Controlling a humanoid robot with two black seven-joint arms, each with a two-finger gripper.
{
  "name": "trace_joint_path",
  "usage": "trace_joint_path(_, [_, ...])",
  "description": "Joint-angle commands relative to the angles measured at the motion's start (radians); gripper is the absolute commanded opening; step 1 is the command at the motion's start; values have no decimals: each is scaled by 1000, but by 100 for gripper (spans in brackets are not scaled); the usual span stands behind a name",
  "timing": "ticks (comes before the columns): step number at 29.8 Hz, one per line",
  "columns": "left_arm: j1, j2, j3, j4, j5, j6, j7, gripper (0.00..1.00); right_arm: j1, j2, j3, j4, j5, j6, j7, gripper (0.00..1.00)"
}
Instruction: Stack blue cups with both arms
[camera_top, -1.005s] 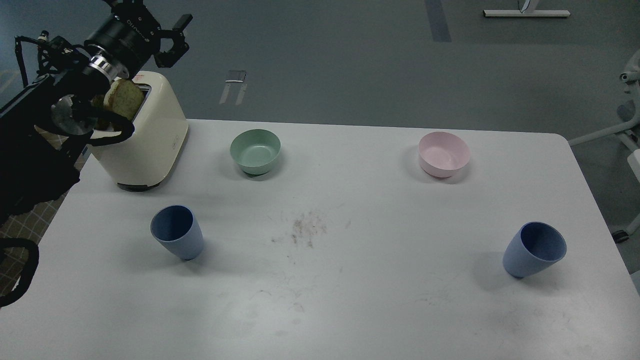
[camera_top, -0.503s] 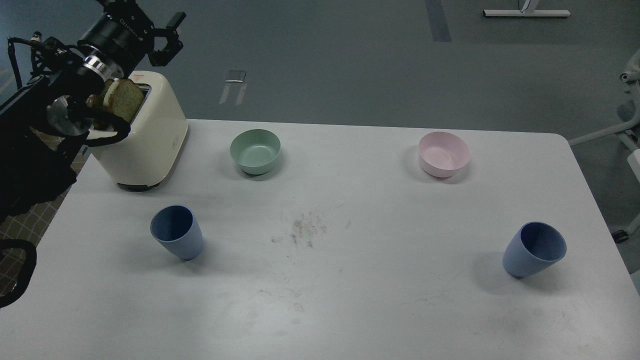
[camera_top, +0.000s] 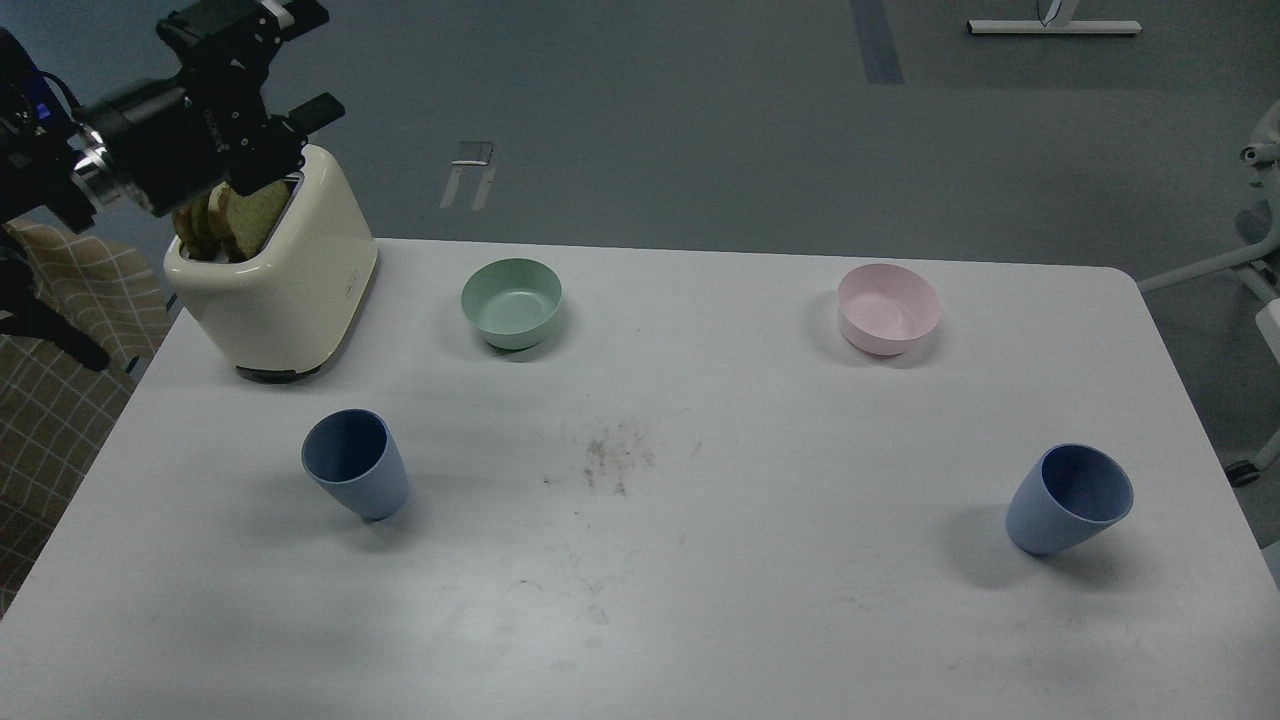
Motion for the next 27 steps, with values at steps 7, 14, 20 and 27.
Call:
trace_joint_path(7, [44, 345, 32, -320, 530, 1, -137, 87, -35, 0, 61, 0, 0, 0, 1, 100])
trace_joint_path(14, [47, 387, 181, -358, 863, 98, -146, 84, -36, 0, 65, -2, 0, 0, 3, 100])
trace_joint_path(20, [67, 300, 242, -348, 1104, 161, -149, 82, -36, 0, 65, -2, 0, 0, 3, 100])
trace_joint_path(27, [77, 194, 308, -293, 1163, 178, -149, 77, -49, 0, 70, -2, 0, 0, 3, 100])
